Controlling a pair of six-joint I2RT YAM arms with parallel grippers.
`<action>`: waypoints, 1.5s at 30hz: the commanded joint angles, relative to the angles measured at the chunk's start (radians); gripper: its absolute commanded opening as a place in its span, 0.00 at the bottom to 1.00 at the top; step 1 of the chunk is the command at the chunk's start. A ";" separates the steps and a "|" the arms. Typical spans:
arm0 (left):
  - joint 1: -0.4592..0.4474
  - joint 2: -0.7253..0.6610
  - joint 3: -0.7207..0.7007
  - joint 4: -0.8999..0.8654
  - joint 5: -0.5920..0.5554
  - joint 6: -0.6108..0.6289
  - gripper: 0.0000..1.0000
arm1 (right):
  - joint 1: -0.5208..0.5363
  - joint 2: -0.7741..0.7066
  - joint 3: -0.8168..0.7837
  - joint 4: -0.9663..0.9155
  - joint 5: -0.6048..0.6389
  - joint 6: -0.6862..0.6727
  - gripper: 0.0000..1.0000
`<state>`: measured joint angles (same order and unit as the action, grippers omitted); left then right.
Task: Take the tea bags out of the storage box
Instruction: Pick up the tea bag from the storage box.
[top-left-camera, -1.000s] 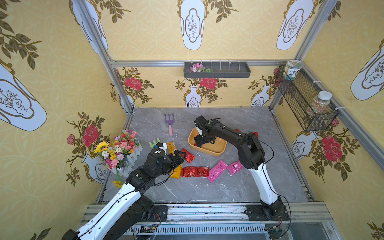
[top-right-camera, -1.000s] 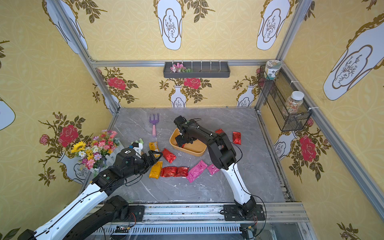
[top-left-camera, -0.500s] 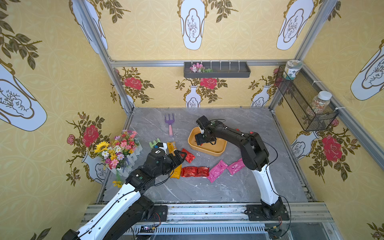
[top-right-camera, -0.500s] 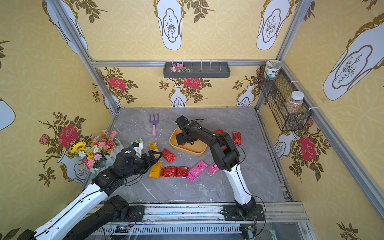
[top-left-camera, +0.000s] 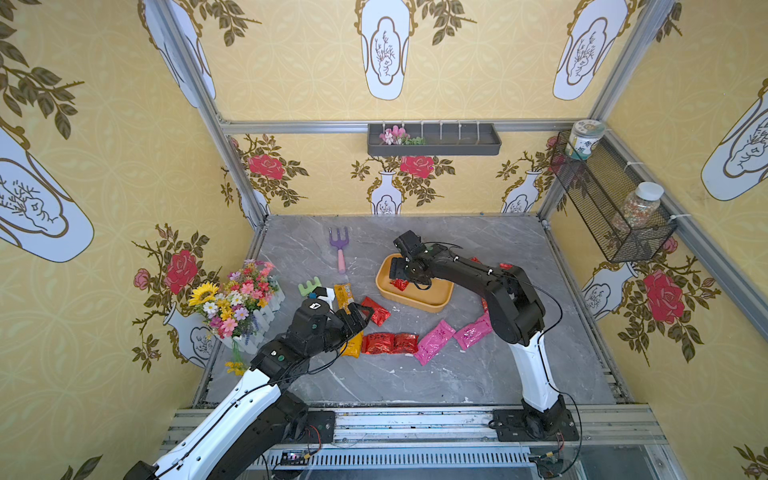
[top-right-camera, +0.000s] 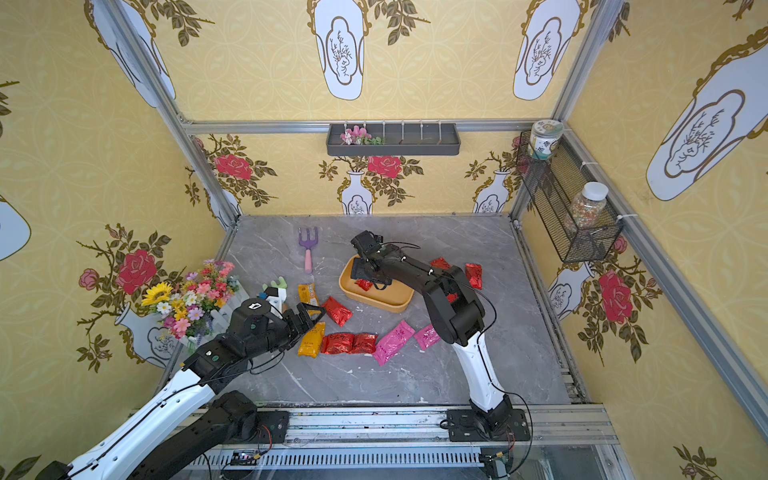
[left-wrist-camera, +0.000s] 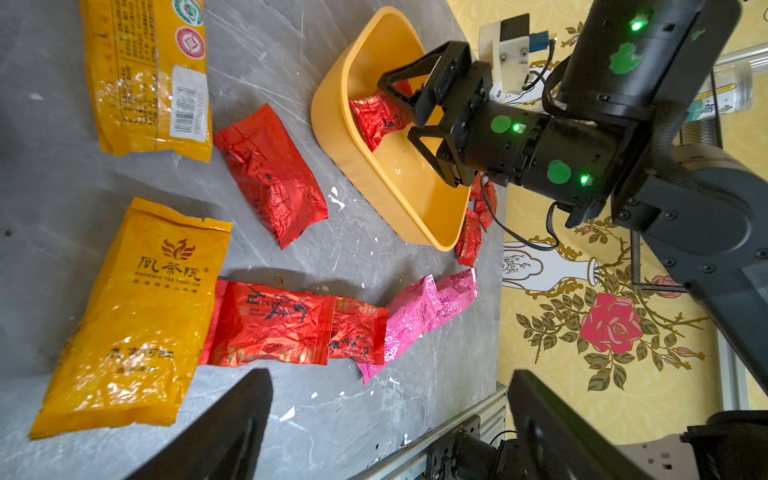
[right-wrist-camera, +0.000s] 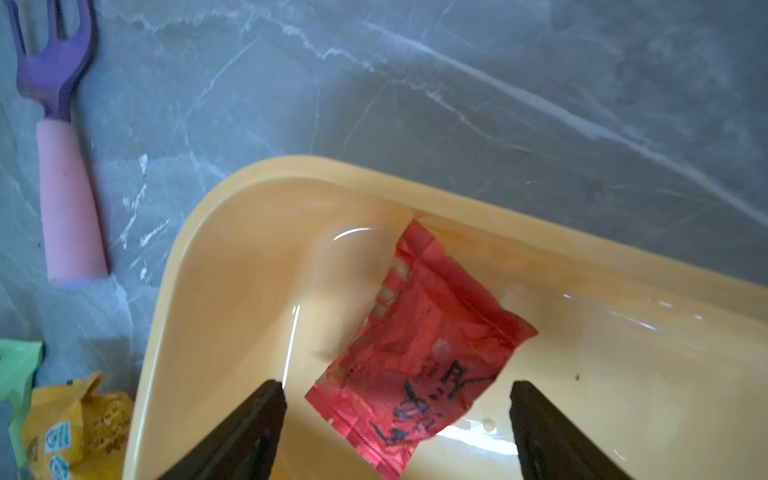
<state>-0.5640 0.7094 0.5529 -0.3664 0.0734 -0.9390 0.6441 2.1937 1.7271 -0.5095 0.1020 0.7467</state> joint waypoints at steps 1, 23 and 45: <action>0.000 -0.006 -0.008 0.022 0.012 0.011 0.94 | 0.014 0.027 0.018 0.007 0.076 0.104 0.89; -0.001 -0.049 -0.001 -0.004 0.019 0.016 0.95 | 0.009 0.074 0.004 0.035 0.101 0.134 0.63; -0.001 0.071 0.124 0.015 0.035 0.069 0.95 | -0.026 -0.287 -0.198 0.075 0.058 -0.064 0.48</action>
<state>-0.5640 0.7635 0.6609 -0.3668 0.0902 -0.9005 0.6346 1.9625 1.5642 -0.4416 0.1562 0.7368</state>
